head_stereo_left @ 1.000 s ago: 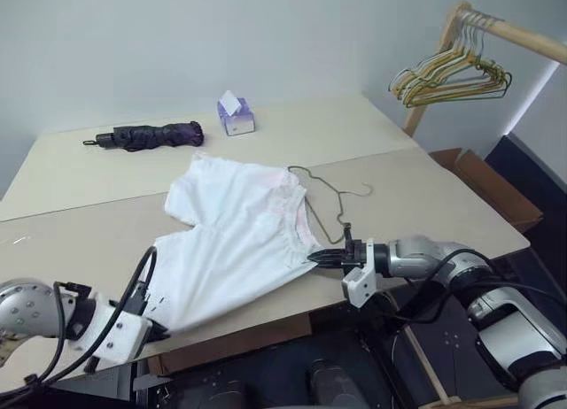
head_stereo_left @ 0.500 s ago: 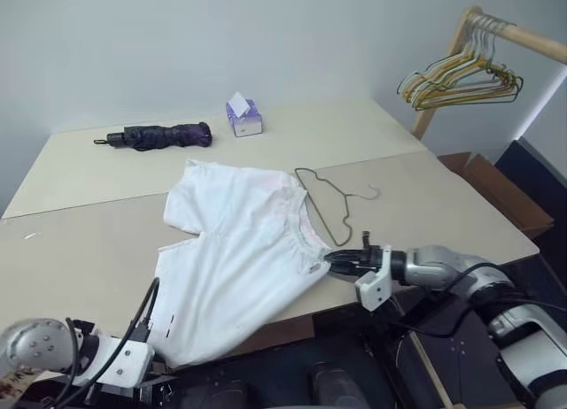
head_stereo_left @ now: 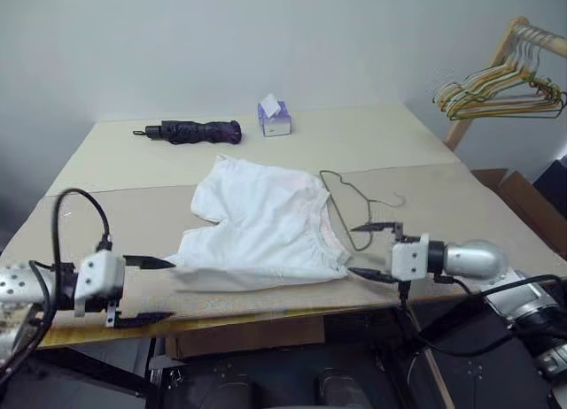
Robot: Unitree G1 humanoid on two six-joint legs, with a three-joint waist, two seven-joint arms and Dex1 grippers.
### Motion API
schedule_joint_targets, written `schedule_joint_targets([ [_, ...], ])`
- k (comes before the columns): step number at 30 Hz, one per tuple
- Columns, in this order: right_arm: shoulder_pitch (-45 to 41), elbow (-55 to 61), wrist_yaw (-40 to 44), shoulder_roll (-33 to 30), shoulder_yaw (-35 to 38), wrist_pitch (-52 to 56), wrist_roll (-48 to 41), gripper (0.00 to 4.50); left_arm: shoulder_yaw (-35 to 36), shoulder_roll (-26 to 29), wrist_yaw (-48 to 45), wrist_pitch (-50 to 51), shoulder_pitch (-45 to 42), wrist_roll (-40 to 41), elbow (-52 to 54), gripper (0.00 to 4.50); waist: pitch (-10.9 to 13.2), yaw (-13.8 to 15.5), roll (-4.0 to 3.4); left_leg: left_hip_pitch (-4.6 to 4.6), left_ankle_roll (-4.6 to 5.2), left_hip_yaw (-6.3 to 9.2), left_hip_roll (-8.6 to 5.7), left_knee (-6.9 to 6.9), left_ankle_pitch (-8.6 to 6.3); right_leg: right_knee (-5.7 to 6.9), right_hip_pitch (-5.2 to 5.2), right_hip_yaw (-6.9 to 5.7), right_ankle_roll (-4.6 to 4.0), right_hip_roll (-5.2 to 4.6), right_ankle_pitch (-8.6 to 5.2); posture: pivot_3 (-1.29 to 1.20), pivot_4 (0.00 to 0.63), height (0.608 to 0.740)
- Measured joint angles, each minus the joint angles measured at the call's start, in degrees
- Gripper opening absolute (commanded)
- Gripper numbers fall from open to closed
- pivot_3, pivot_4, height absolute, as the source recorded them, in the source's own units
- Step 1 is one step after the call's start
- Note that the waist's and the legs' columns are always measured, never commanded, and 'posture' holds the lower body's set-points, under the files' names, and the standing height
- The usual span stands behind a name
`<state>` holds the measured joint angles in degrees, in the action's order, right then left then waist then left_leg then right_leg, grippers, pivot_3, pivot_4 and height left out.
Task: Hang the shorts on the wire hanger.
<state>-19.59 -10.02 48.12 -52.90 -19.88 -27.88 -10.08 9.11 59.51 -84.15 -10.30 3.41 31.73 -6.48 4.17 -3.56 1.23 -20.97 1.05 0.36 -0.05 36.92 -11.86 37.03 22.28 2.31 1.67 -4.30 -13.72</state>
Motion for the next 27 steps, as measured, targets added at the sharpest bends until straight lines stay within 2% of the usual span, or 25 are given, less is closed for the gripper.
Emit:
schedule_joint_targets([
  [2, 0.40, 0.60, 0.96, 0.71, 1.26, 2.29, -0.35, 4.50, 4.51, 1.09, -3.17, 4.40, 4.75, 3.24, 2.79, 4.48, 0.09, -0.92, 0.27, -0.22, -0.08, -0.31, 0.10, 0.00, -0.06, 0.02, 0.34, 0.12, 0.29, 0.10, 0.15, -0.11, 0.045, 0.740],
  [4, 1.91, 0.50, 2.27, 0.62, 2.80, 4.23, -0.29, 4.50, 14.42, 6.19, -6.73, 11.00, 11.31, 8.17, 9.24, 4.48, -0.01, -1.90, 0.82, -0.76, -0.19, -0.25, 0.35, 0.06, -0.14, -0.02, 0.84, 0.15, 0.05, 0.29, 0.34, -0.11, 0.046, 0.740],
  [6, 1.96, 0.83, 3.29, 1.17, 3.92, 5.59, -0.35, 4.50, 21.86, 9.16, -7.41, 15.73, 11.68, 11.32, 14.76, 4.48, -0.02, -2.06, 0.72, -0.78, -0.19, -0.30, 0.26, 0.09, -0.15, -0.08, 0.83, 0.20, 0.19, 0.17, 0.31, -0.11, 0.047, 0.740],
  [8, 1.97, 1.42, 4.26, 2.27, 4.98, 7.38, -0.67, 4.50, 24.60, 9.85, -6.88, 19.59, 10.86, 13.26, 19.51, 4.48, 0.01, -2.04, 0.28, -0.63, -0.19, -0.43, 0.08, 0.08, -0.15, -0.11, 0.69, 0.31, 0.35, 0.01, 0.17, -0.11, 0.048, 0.740],
  [13, 0.44, 2.08, 2.55, 5.79, 6.90, 21.35, -1.70, 4.50, 23.16, 9.53, 0.29, 31.01, 5.26, 18.48, 24.78, 4.48, 0.17, -1.97, 0.26, -0.36, -0.19, -0.58, 0.12, 0.09, -0.15, -0.06, 0.47, 0.28, 0.10, 0.22, 0.01, -0.11, 0.050, 0.740],
  [20, -9.48, -0.11, -9.02, 14.70, 6.87, 49.66, 4.90, 4.50, 15.51, 7.15, 14.37, 43.91, -4.47, 24.60, 30.91, 4.48, 0.15, -2.28, 0.26, -0.65, -0.20, -0.55, 0.10, 0.06, -0.15, 0.00, 0.81, 0.43, 0.39, 0.43, 0.25, -0.13, 0.034, 0.740],
  [24, -15.30, -7.38, -13.36, 19.23, 5.03, 59.89, 9.64, 4.50, 13.18, 5.36, 19.64, 48.42, -8.16, 25.22, 31.43, 4.48, 0.14, -2.75, 0.26, -0.81, -0.20, -0.55, 0.07, 0.07, -0.15, -0.01, 0.93, 0.43, 0.26, 0.55, 0.34, -0.13, 0.030, 0.740],
  [27, -17.61, -11.77, -13.68, 21.97, 4.55, 62.44, 10.96, 3.88, 11.89, 3.68, 22.48, 50.48, -10.39, 25.45, 31.56, 4.50, 0.13, -3.21, 0.25, -0.84, -0.20, -0.54, 0.06, 0.08, -0.15, -0.02, 0.92, 0.40, 0.26, 0.56, 0.34, -0.13, 0.026, 0.740],
])
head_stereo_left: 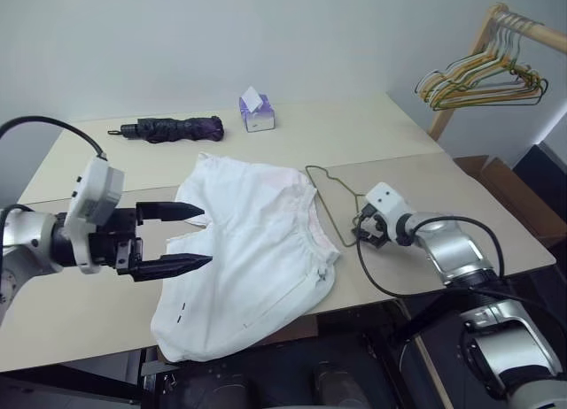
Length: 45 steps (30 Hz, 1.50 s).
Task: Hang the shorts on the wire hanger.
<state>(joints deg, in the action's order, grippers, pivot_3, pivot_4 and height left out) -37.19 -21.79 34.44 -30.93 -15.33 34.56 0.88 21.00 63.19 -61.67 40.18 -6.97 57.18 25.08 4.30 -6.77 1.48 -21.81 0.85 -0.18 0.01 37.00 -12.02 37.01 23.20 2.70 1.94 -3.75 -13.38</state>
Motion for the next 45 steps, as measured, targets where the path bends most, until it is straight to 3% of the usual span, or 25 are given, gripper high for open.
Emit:
schedule_joint_targets([
  [9, -6.31, -10.11, 0.76, 4.64, -0.07, 0.87, 1.20, 0.83, -6.10, -6.70, 4.86, -0.41, -5.24, -3.91, 0.55, 4.50, -0.19, -1.51, 0.16, -0.01, 0.00, 0.13, -0.01, 0.01, 0.00, -0.04, -0.08, -0.07, -0.03, 0.03, 0.04, -0.14, 0.020, 0.740],
  [12, -6.48, -11.35, -0.63, 4.68, -0.17, -1.46, 3.11, 0.02, -8.93, -9.62, 6.26, -1.32, -6.94, -6.48, 0.21, 4.50, -0.25, -1.72, 0.17, -0.06, 0.00, 0.16, -0.06, 0.01, 0.00, -0.07, -0.08, -0.06, -0.04, 0.00, 0.08, -0.15, 0.014, 0.740],
  [17, -3.32, -10.29, -2.64, 0.31, -1.25, -10.40, 7.94, 0.02, -12.84, -14.05, 7.79, -2.53, -10.38, -10.59, -2.45, 4.50, -0.25, -1.89, 0.17, -0.25, 0.00, 0.20, -0.12, 0.01, 0.00, -0.16, 0.01, -0.13, -0.17, -0.12, 0.20, -0.17, 0.009, 0.740],
  [22, 1.96, -4.99, -10.02, -9.58, -0.84, -34.22, 14.49, 0.02, -16.20, -19.48, 10.61, -2.83, -14.91, -14.83, -7.68, 4.50, -0.26, -3.40, 0.17, -0.31, 0.00, 0.17, -0.21, 0.03, 0.00, -0.24, 0.04, -0.04, 0.13, -0.32, 0.17, -0.22, 0.004, 0.740],
  [25, 2.66, -3.89, -19.33, -16.66, -1.04, -54.94, 22.09, 0.02, -16.81, -20.83, 10.97, -2.65, -17.67, -15.95, -10.88, 4.50, -0.27, -4.67, 0.16, -0.31, -0.04, 0.16, -0.21, 0.01, -0.03, -0.26, 0.04, -0.01, 0.32, -0.32, 0.06, -0.24, 0.003, 0.740],
  [28, 1.15, -4.10, -34.78, -25.57, -4.50, -73.61, 37.96, 0.02, -16.98, -21.11, 10.18, -2.69, -20.37, -16.81, -14.34, 4.50, -0.31, -5.80, 0.12, -0.28, -0.10, 0.14, -0.21, -0.01, -0.06, -0.25, 0.07, 0.01, 0.29, -0.32, 0.05, -0.26, 0.000, 0.740],
  [30, -0.28, -5.21, -45.15, -27.58, -6.67, -81.22, 47.68, 0.02, -17.61, -21.10, 8.31, -2.43, -22.53, -16.87, -16.98, 4.50, -0.39, -6.88, 0.21, -0.28, -0.12, 0.15, -0.21, -0.01, -0.07, -0.25, 0.06, 0.03, 0.28, -0.30, 0.05, -0.27, 0.000, 0.740],
  [33, -0.97, -6.21, -56.20, -27.96, -9.88, -86.63, 57.40, 0.02, -19.03, -20.42, 4.83, -2.04, -26.53, -17.70, -21.11, 4.50, -0.40, -8.47, 0.22, -0.26, -0.11, 0.20, -0.27, -0.01, -0.07, -0.25, 0.05, 0.13, 0.25, -0.36, 0.06, -0.28, 0.000, 0.740],
  [36, -3.28, -7.54, -61.90, -27.96, -11.67, -88.90, 63.00, 0.02, -21.09, -20.02, 1.47, -2.11, -29.49, -19.42, -24.49, 4.50, -0.41, -9.95, 0.20, -0.24, -0.07, 0.34, -0.50, -0.02, -0.08, -0.22, 0.02, 0.22, 0.27, -0.62, 0.06, -0.29, 0.000, 0.740],
  [45, -10.69, -9.11, -65.47, -26.44, -13.08, -91.82, 66.02, 0.02, -33.62, -22.00, -8.17, -7.58, -32.17, -30.63, -31.24, 4.50, -0.51, -13.66, 0.30, -0.16, 0.20, 0.46, -0.99, -0.02, -0.24, -0.22, -0.15, 0.40, 0.63, -1.06, -0.07, -0.30, 0.000, 0.740],
])
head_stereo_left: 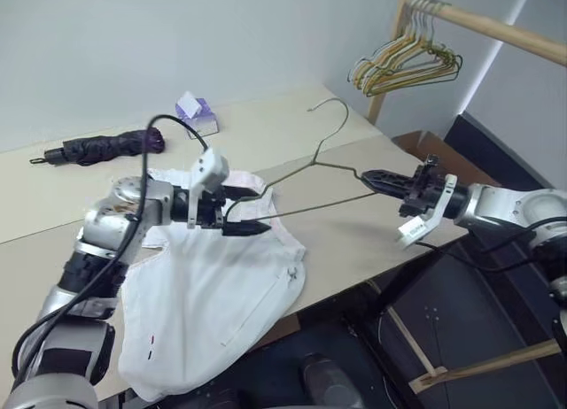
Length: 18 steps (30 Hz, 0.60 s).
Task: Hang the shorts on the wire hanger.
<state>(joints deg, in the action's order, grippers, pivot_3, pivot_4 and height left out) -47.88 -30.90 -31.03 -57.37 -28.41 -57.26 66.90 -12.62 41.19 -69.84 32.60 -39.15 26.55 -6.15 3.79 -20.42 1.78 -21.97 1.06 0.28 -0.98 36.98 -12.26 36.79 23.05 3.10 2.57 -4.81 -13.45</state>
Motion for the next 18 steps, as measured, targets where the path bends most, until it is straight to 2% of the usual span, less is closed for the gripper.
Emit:
schedule_joint_targets([
  [2, -0.05, -0.41, -0.07, 0.07, -0.32, -0.20, 0.45, 0.02, -0.16, -0.02, -1.09, -0.53, -0.78, -1.72, -1.05, 4.50, 0.00, -0.60, 0.00, 0.01, 0.04, 0.02, -0.07, 0.00, -0.02, 0.05, -0.01, 0.00, 0.06, -0.12, -0.03, -0.30, 0.000, 0.740],
  [5, -0.77, -1.26, -0.41, 0.10, -0.48, -0.21, 0.92, 0.00, -0.57, -0.21, -1.26, -1.78, -1.48, -4.25, -2.22, 3.91, -0.01, -1.20, -0.01, 0.14, 0.13, 0.01, -0.19, 0.00, -0.08, 0.06, -0.15, 0.00, 0.20, -0.29, -0.08, -0.30, 0.001, 0.740],
  [11, -2.11, -2.35, -1.62, 0.53, -1.38, -0.22, 2.17, 0.00, -0.81, -0.44, -3.49, -1.97, -1.47, -6.26, -3.55, 1.98, 0.00, -2.27, -0.01, 0.70, 0.37, 0.01, -0.30, 0.00, -0.23, -0.04, -0.79, -0.04, 0.43, -0.46, -0.23, -0.30, 0.003, 0.740],
  [15, -3.26, -2.55, -2.31, 0.58, -2.11, -0.22, 2.82, 0.00, -0.81, -0.37, -4.60, -2.34, -1.40, -7.25, -3.52, 0.61, 0.00, -2.47, -0.01, 0.73, 0.38, 0.02, -0.36, 0.00, -0.24, -0.04, -0.83, -0.03, 0.46, -0.52, -0.24, -0.30, 0.002, 0.740],
  [17, -3.47, -2.67, -2.70, 0.58, -2.51, -0.22, 3.37, 0.00, -0.81, -0.38, -4.93, -2.36, -1.40, -7.51, -3.52, 0.04, 0.00, -2.46, -0.01, 0.73, 0.39, 0.02, -0.37, 0.00, -0.24, -0.03, -0.83, -0.03, 0.48, -0.53, -0.25, -0.29, 0.000, 0.740],
  [18, -3.55, -2.70, -2.85, 0.58, -2.56, -0.22, 3.74, 0.00, -0.81, -0.38, -5.02, -2.36, -1.40, -7.68, -3.52, 0.04, -0.01, -2.46, -0.01, 0.73, 0.39, 0.02, -0.38, 0.00, -0.24, -0.03, -0.83, -0.03, 0.48, -0.54, -0.25, -0.29, 0.000, 0.740],
])
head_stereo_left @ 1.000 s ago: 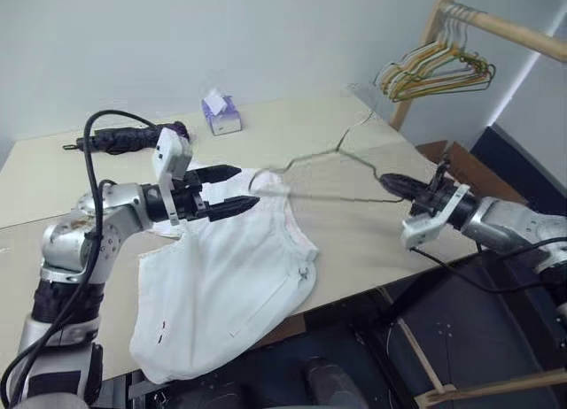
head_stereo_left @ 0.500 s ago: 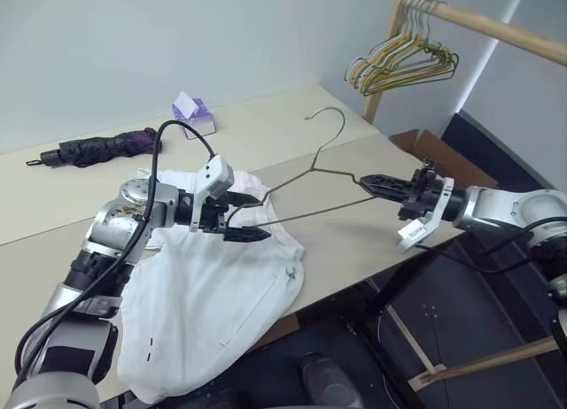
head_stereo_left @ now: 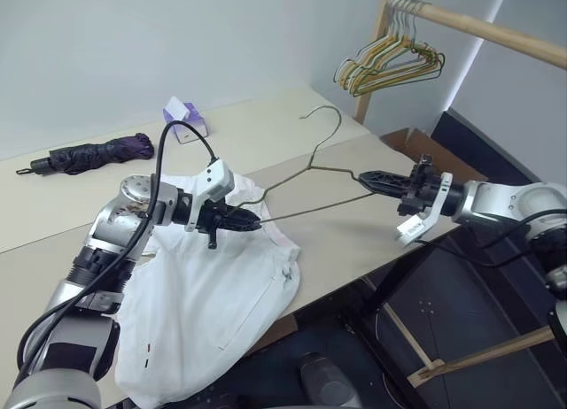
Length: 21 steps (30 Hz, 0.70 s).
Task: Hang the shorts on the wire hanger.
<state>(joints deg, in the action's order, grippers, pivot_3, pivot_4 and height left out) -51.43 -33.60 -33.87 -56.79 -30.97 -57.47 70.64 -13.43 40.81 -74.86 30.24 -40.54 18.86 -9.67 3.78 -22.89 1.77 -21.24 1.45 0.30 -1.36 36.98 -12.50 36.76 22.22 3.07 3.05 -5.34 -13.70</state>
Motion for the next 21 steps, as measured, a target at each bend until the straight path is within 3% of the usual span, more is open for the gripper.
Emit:
schedule_joint_targets([
  [6, -0.02, -0.21, 0.17, 0.10, -0.11, -0.68, -0.14, 0.00, 0.02, -0.09, 0.06, 0.86, 0.01, -0.52, 0.18, 0.04, 0.00, 0.00, 0.00, 0.00, 0.00, 0.01, -0.03, 0.00, 0.00, 0.02, 0.00, 0.00, 0.01, -0.03, 0.00, -0.29, 0.000, 0.740],
  [7, -0.02, -0.37, 0.57, 0.10, -0.11, -1.14, -0.63, 0.53, 0.02, -0.07, 0.05, 0.92, 0.03, -0.53, 0.20, 0.00, 0.00, 0.00, 0.00, 0.00, 0.00, 0.01, -0.03, 0.00, 0.00, 0.01, 0.00, 0.00, 0.01, -0.02, -0.01, -0.29, 0.000, 0.740],
  [13, 0.32, -0.61, 9.74, 0.07, 0.10, -9.16, -11.11, 2.42, 0.10, 1.64, 0.66, -0.46, 1.39, -2.20, 1.43, 0.00, 0.00, -0.10, 0.00, 0.03, 0.01, 0.02, -0.02, 0.00, -0.01, 0.01, -0.03, 0.00, 0.02, -0.02, -0.01, -0.27, 0.000, 0.740],
  [16, 2.29, -0.87, 22.63, -0.95, -1.55, -11.98, -26.77, 3.43, 0.21, 4.41, 0.94, -5.72, 3.05, -5.05, 1.40, 0.00, 0.00, -0.16, 0.01, 0.08, 0.04, 0.05, 0.01, -0.01, -0.03, -0.05, -0.15, -0.04, 0.03, -0.02, -0.01, -0.25, 0.000, 0.740],
  [19, 8.53, 4.92, 43.64, -4.84, -5.09, -4.95, -53.04, 4.47, 0.85, 5.88, 0.44, -13.03, 5.32, -7.14, 1.35, 0.00, 0.00, 0.16, 0.03, 0.10, 0.11, 0.16, 0.01, 0.02, -0.07, -0.20, -0.36, -0.20, 0.07, -0.12, -0.02, -0.23, 0.000, 0.740],
  [21, 13.55, 13.84, 58.72, -6.97, -5.84, 7.26, -72.26, 4.47, 1.40, 6.41, 0.09, -18.41, 7.08, -7.84, 1.05, 0.00, 0.00, 0.53, 0.03, 0.12, 0.16, 0.33, 0.04, 0.13, -0.10, -0.27, -0.53, -0.32, 0.13, -0.19, -0.01, -0.23, 0.000, 0.740],
])
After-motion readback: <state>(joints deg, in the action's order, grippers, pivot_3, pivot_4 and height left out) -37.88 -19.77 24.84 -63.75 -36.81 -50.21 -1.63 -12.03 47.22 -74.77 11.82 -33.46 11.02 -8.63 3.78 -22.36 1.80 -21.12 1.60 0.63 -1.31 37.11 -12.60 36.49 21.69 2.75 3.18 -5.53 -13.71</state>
